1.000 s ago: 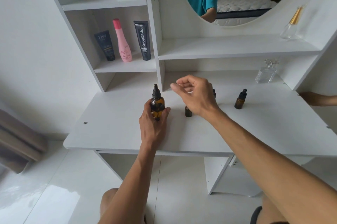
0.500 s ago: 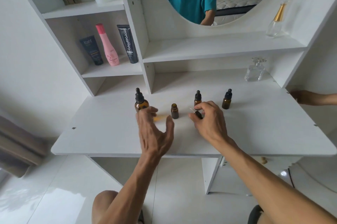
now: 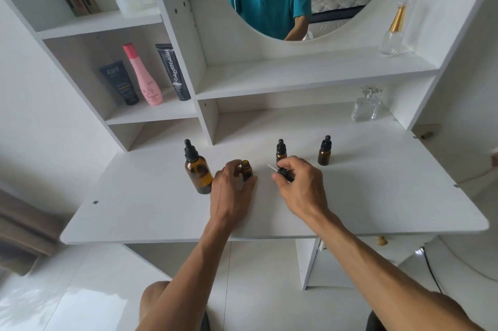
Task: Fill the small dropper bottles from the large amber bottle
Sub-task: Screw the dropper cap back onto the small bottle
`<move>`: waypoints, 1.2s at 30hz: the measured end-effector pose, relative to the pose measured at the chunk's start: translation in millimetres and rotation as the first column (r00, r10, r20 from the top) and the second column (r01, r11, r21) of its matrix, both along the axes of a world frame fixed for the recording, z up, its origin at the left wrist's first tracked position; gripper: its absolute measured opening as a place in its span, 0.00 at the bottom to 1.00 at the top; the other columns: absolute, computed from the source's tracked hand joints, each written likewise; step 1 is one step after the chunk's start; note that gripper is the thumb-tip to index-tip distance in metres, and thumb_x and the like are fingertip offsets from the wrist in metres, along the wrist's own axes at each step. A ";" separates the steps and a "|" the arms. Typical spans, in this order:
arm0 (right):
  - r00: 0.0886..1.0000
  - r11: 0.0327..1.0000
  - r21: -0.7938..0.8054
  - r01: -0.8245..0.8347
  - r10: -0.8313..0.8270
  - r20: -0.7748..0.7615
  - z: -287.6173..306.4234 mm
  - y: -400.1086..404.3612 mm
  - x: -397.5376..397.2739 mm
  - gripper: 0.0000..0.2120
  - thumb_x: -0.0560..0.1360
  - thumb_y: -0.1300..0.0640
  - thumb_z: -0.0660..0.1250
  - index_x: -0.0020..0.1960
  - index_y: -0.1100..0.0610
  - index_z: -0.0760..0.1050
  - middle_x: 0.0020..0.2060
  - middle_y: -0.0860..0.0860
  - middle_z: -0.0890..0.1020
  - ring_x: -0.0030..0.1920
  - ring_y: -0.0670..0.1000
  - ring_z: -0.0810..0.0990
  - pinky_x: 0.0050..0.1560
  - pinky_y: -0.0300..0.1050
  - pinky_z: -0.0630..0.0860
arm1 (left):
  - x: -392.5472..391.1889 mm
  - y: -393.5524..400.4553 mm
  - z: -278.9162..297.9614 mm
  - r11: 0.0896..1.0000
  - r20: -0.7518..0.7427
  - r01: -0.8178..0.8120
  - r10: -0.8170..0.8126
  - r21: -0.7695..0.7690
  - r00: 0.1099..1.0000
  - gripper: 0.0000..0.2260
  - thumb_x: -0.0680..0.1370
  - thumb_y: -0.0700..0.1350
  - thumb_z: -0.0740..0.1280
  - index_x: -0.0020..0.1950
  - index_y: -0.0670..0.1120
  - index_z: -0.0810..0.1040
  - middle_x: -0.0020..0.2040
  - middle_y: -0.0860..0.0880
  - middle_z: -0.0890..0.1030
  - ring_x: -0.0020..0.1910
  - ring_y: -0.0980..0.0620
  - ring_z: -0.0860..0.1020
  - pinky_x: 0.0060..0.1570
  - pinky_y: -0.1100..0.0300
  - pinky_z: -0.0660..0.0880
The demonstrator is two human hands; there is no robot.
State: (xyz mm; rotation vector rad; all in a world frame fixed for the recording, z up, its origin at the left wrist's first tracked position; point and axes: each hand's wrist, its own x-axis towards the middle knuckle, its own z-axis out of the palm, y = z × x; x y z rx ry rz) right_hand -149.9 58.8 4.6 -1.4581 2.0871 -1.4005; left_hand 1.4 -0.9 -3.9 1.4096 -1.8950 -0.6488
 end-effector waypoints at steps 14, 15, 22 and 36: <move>0.916 0.952 0.157 -0.264 0.299 -0.269 81.2 -23.9 10.0 0.09 0.73 0.58 0.75 0.53 0.57 0.82 0.45 0.49 0.82 0.44 0.48 0.78 0.48 0.38 0.72 | -0.2 -1.7 -6.1 0.994 0.053 0.066 -0.061 -0.082 0.997 0.11 0.77 0.47 0.69 0.59 0.46 0.77 0.51 0.47 0.82 0.53 0.47 0.73 0.49 0.50 0.73; 0.904 0.943 0.192 -0.272 0.319 -0.287 81.8 -26.5 11.7 0.09 0.74 0.58 0.74 0.54 0.56 0.82 0.46 0.50 0.83 0.45 0.49 0.79 0.50 0.39 0.74 | 0.2 -2.4 -7.1 0.994 0.053 0.068 -0.063 -0.085 0.997 0.11 0.77 0.47 0.69 0.58 0.46 0.77 0.51 0.48 0.82 0.52 0.47 0.73 0.48 0.50 0.73; 0.898 0.918 0.262 -0.297 0.362 -0.250 85.5 -39.7 24.4 0.12 0.72 0.59 0.76 0.55 0.54 0.81 0.44 0.50 0.82 0.40 0.48 0.79 0.46 0.40 0.75 | 0.8 -4.4 -9.4 0.989 0.082 0.086 -0.077 -0.119 0.994 0.10 0.78 0.47 0.69 0.56 0.45 0.77 0.49 0.47 0.82 0.49 0.47 0.73 0.44 0.54 0.69; 0.868 0.900 0.261 -0.350 0.416 -0.272 56.3 -36.7 28.0 0.13 0.78 0.58 0.68 0.62 0.55 0.78 0.52 0.51 0.83 0.46 0.47 0.75 0.53 0.42 0.73 | 2.0 -1.8 -8.9 0.989 0.049 0.099 -0.094 -0.108 0.994 0.08 0.79 0.49 0.66 0.52 0.45 0.77 0.46 0.48 0.81 0.50 0.47 0.72 0.46 0.50 0.72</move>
